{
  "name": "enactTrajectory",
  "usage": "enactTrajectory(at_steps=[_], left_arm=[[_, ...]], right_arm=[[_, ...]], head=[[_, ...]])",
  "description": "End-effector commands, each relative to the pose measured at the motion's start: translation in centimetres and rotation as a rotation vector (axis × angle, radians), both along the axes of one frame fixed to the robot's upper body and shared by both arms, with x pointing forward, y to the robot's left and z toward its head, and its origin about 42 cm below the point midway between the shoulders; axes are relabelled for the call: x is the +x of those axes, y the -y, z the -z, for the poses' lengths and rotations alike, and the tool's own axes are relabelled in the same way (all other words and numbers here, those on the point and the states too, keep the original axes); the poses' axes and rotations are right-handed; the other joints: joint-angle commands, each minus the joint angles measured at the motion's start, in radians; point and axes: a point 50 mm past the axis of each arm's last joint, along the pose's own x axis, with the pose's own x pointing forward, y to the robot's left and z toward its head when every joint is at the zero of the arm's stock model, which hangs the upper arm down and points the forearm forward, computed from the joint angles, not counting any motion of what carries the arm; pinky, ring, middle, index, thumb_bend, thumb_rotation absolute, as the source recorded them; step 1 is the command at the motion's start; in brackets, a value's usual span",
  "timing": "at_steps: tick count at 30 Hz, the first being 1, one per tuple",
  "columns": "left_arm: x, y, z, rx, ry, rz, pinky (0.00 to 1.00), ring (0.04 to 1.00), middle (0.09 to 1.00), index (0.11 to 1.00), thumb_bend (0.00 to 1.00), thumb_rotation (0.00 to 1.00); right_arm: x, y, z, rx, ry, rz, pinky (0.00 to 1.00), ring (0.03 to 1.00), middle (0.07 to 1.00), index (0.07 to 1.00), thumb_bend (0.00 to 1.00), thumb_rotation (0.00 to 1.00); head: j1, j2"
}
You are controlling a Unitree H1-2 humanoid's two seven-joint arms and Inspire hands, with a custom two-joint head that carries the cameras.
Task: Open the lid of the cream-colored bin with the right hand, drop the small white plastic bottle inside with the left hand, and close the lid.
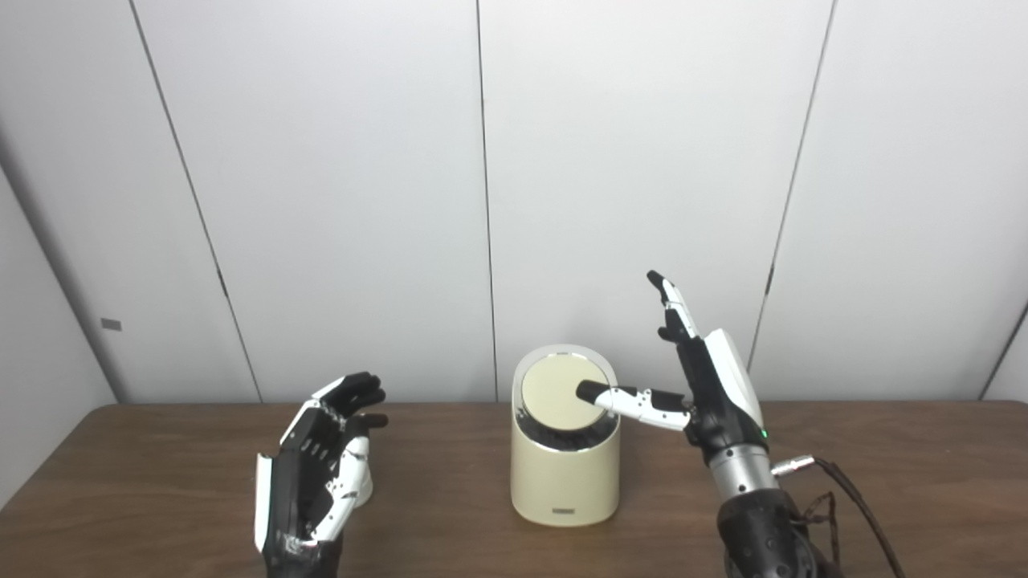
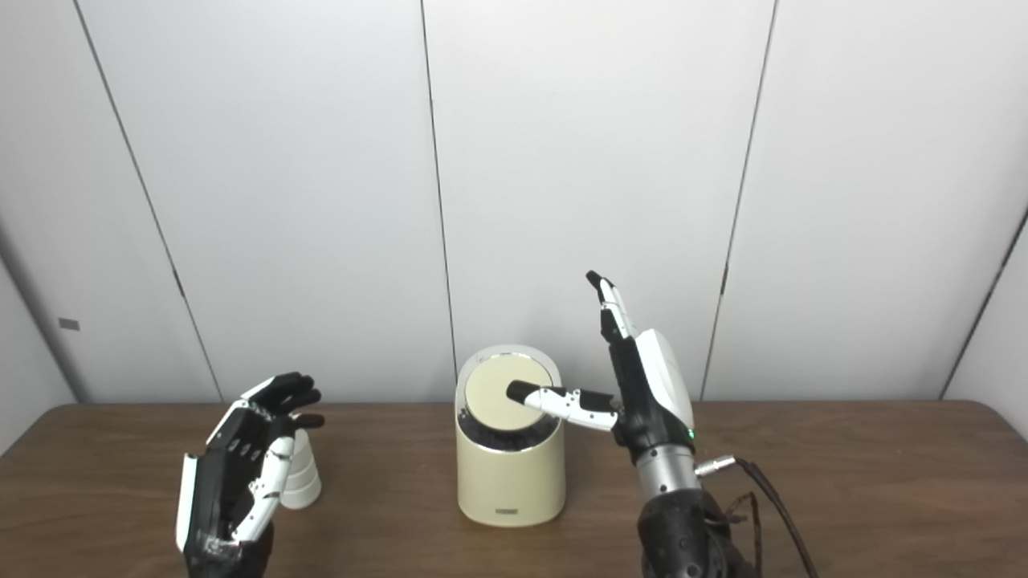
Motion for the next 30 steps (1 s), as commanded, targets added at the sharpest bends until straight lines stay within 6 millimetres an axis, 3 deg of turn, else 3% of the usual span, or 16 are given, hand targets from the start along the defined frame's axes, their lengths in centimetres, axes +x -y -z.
enactTrajectory(at_steps=[1,4,7,10,19,30], left_arm=[[0.7,0.6,-2.3,0.002,0.095,0.008,0.62,0.717,0.736,0.719,0.27,0.36],[0.7,0.7,-2.3,0.004,0.098,0.007,0.61,0.715,0.735,0.719,0.26,0.36],[0.7,0.8,-2.4,0.003,0.099,0.008,0.62,0.719,0.737,0.723,0.26,0.36],[0.8,0.8,-2.4,0.006,0.102,0.005,0.62,0.718,0.736,0.721,0.26,0.36],[0.6,0.9,-2.7,-0.008,0.113,0.011,0.63,0.723,0.740,0.723,0.26,0.35],[0.4,0.8,-2.8,-0.002,0.113,-0.002,0.62,0.718,0.737,0.721,0.27,0.36]], right_arm=[[0.6,-0.8,-2.8,-0.025,0.091,0.024,0.84,0.981,1.000,0.998,0.92,0.45],[1.0,-1.7,-3.0,-0.170,0.105,0.101,0.84,0.975,0.999,0.985,0.94,0.44],[1.1,-2.3,-2.9,-0.249,0.122,0.139,0.93,0.990,1.000,0.978,0.97,0.39],[1.2,-2.8,-2.8,-0.295,0.130,0.169,0.96,0.999,1.000,0.975,0.99,0.35],[1.9,-3.0,-1.8,-0.383,0.118,0.204,0.94,1.000,1.000,0.969,1.00,0.28],[2.2,-3.0,-1.0,-0.454,0.119,0.241,0.89,0.966,0.994,0.944,0.91,0.20]], head=[[0.000,0.001],[0.001,0.000],[0.003,0.000],[0.004,0.001],[0.007,0.005],[0.007,0.010]])
